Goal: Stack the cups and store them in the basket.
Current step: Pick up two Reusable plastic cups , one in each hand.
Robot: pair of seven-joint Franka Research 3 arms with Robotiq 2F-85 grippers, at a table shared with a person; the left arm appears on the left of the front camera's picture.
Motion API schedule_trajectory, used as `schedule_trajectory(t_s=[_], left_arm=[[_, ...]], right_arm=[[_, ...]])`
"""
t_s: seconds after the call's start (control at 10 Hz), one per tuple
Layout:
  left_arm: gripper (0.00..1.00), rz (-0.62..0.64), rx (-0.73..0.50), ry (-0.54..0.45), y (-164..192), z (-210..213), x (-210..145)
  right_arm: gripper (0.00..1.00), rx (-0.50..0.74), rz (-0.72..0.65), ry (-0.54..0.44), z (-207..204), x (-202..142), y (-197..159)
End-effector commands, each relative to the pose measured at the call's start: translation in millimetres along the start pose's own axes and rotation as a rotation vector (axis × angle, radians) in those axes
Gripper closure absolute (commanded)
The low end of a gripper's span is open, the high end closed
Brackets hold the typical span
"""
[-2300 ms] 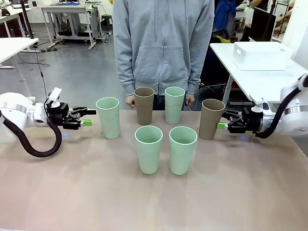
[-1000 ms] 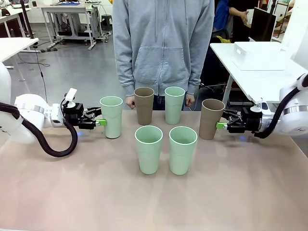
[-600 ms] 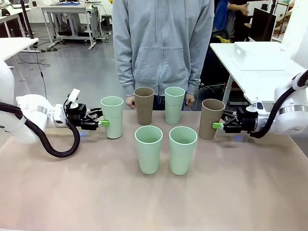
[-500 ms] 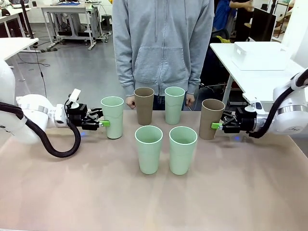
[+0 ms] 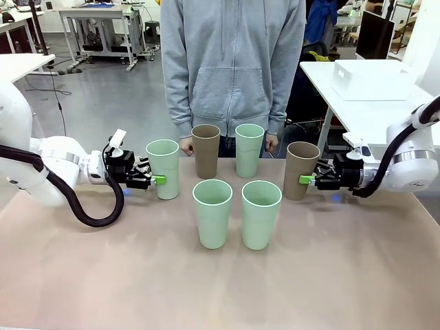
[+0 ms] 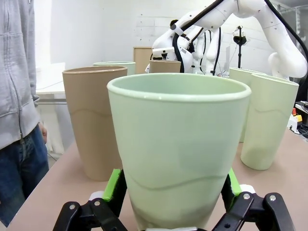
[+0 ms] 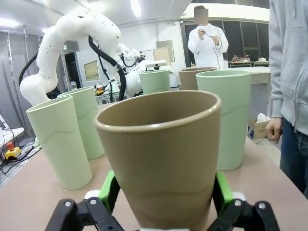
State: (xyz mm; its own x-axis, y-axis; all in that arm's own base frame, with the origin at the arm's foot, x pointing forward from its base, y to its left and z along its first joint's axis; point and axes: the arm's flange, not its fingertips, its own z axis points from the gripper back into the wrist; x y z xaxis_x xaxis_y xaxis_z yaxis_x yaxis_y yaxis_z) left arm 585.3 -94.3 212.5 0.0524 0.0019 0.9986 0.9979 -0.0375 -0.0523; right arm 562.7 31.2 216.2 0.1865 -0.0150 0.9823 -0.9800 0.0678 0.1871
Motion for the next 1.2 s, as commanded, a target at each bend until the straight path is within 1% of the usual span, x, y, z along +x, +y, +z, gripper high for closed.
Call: schedule_trajectory(t_s=[0.0, 0.4, 1.1], left_arm=[[0.00, 0.017, 0.015, -0.006, 5.4, -6.6, 3.4], [0.00, 0.011, 0.015, -0.027, 3.4, -15.6, 6.5], [0.00, 0.015, -0.005, -0.019, 0.9, -20.6, 4.2]], right_arm=[[0.00, -0.005, -0.027, -0.013, -6.1, 5.0, -0.6], [0.00, 0.004, -0.037, -0.015, -9.3, 4.0, -0.8], [0.00, 0.026, -0.054, -0.023, -17.5, 1.5, -1.8]])
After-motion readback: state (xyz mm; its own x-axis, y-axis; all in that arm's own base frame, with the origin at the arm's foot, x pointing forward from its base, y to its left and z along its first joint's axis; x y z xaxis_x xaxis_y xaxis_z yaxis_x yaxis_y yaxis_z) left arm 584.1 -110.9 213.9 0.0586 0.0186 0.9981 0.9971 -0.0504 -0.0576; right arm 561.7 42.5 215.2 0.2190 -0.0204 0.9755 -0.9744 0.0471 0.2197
